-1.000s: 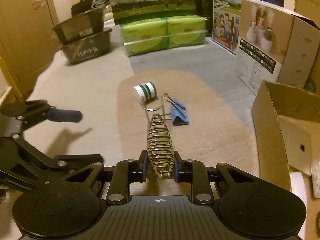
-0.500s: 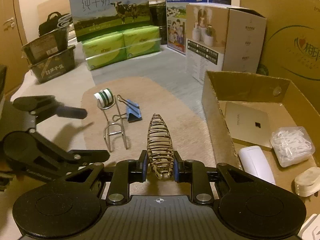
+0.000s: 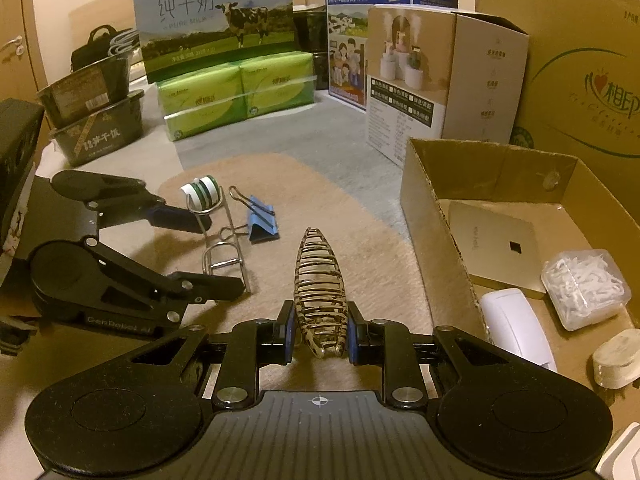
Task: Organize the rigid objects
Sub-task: 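Grasp the silver wire stand with the left tool while the right tool holds the coil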
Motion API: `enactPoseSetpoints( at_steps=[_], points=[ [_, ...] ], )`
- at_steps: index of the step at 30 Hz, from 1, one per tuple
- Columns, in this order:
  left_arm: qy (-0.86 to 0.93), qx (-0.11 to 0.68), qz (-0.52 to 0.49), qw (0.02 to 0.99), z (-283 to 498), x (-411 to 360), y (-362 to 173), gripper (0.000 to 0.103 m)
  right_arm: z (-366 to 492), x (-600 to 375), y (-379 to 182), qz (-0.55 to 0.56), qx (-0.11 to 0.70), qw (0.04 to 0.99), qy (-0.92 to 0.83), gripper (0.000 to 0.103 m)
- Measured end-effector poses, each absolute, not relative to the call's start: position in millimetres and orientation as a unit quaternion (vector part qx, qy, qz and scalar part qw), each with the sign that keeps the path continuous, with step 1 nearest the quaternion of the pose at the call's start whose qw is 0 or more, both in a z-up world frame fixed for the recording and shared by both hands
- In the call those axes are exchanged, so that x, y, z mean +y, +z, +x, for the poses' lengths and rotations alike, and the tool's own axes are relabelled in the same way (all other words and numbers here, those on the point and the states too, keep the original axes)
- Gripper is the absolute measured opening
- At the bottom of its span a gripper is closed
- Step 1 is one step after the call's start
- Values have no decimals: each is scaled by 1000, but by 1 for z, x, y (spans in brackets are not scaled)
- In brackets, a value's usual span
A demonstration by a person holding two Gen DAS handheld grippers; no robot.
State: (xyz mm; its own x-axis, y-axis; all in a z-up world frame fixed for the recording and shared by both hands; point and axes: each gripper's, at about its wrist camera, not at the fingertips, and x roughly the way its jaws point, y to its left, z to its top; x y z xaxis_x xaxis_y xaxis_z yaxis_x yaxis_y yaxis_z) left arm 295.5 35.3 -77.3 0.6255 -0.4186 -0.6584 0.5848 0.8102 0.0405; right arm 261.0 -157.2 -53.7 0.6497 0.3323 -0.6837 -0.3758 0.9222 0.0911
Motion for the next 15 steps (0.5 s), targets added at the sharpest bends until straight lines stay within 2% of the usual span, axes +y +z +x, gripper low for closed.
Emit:
enactPoseSetpoints(
  at_steps=[12, 14, 15],
  points=[
    [-151, 367, 75, 915, 185, 31, -70, 65, 213, -155, -43, -22, 374, 908, 190, 25],
    [-145, 360, 64, 920, 170, 33, -70, 67, 202, -155, -45, -22, 378, 906, 190, 25],
    [-149, 355, 65, 921, 165, 33, -70, 72, 199, -155, -45, -21, 380, 905, 190, 25]
  ],
)
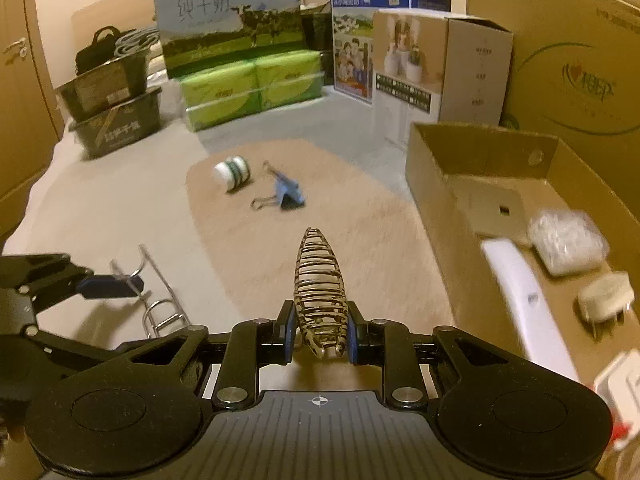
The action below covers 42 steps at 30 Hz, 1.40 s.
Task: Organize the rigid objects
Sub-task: 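Grasp the silver wire stand with the left tool while the right tool holds the coil, then carry the wire stand and wire coil with both tools over the tray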
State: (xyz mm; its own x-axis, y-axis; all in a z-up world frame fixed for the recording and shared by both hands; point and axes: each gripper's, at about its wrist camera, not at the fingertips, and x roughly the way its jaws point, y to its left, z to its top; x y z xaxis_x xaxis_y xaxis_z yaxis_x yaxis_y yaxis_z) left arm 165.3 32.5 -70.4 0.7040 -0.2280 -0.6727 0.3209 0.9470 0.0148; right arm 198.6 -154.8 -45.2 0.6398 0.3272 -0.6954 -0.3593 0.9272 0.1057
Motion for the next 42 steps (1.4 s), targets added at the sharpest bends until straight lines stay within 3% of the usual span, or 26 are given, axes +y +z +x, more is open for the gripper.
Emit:
enactPoseSetpoints(
  at_steps=[1, 9, 13, 16, 42],
  points=[
    [-154, 350, 71, 921, 162, 33, -71, 76, 194, -155, -46, -20, 382, 905, 189, 25],
    [-193, 321, 157, 914, 161, 30, -75, 77, 181, -158, -49, -18, 384, 905, 181, 25],
    [-198, 320, 138, 916, 168, 34, -75, 75, 182, -158, -50, -18, 383, 906, 179, 25],
    [-196, 325, 133, 916, 169, 33, -76, 66, 183, -158, -51, -16, 383, 906, 179, 25],
    [-76, 380, -23, 922, 98, 18, -22, 65, 135, -175, -2, 3, 347, 920, 183, 25]
  ],
)
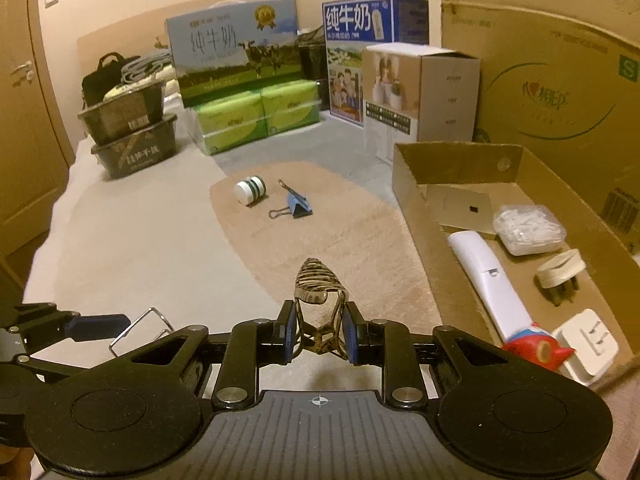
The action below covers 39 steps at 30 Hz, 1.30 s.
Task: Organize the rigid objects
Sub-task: 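Carry the wire stand and wire coil with both tools over the tray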
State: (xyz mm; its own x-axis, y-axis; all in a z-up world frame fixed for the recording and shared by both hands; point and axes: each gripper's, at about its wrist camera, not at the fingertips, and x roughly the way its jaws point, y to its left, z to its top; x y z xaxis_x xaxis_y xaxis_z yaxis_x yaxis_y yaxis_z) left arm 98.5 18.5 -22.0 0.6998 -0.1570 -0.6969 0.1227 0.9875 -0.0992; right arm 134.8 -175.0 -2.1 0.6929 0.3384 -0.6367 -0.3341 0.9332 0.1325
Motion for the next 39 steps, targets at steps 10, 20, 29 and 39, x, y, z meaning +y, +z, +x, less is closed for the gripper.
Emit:
enactPoseSetpoints(
  at_steps=[10, 20, 29, 39],
  points=[
    [-74, 362, -33, 929, 71, -2, 7, 65, 97, -202, 18, 12, 331, 927, 174, 25],
    [-89, 348, -24, 933, 60, -26, 22, 65, 77, -230, 25, 24, 323, 933, 158, 25],
    [-98, 342, -17, 934, 57, -42, 30, 65, 70, -249, 30, 33, 317, 937, 146, 25],
    [-109, 342, -14, 933, 59, -55, 32, 65, 67, -267, 29, 38, 316, 939, 132, 25]
  ],
)
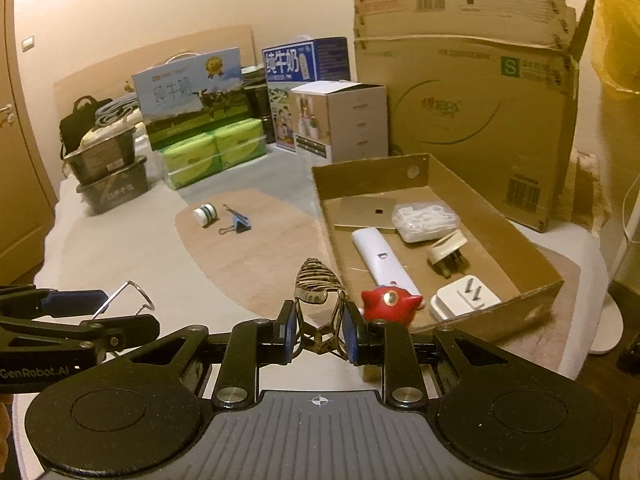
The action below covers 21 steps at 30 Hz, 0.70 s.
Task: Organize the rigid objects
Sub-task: 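Carry the wire stand and wire coil with both tools over the tray, then lower the silver wire stand into the tray and open the left tool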
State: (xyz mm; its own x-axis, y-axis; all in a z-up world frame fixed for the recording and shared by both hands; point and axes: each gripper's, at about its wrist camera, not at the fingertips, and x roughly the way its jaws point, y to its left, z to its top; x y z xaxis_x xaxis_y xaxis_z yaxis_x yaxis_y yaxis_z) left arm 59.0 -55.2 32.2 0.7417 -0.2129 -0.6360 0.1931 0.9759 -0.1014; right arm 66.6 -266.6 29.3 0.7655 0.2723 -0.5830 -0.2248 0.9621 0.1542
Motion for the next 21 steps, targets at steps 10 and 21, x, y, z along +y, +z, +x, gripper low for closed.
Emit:
enactPoseSetpoints(
  at_steps=[10, 21],
  points=[
    [-121, 344, -16, 931, 62, -68, 33, 65, 66, -281, 29, 41, 314, 941, 122, 25],
    [-135, 341, -14, 930, 73, -86, 35, 65, 70, -303, 32, 41, 308, 945, 103, 25]
  ],
)
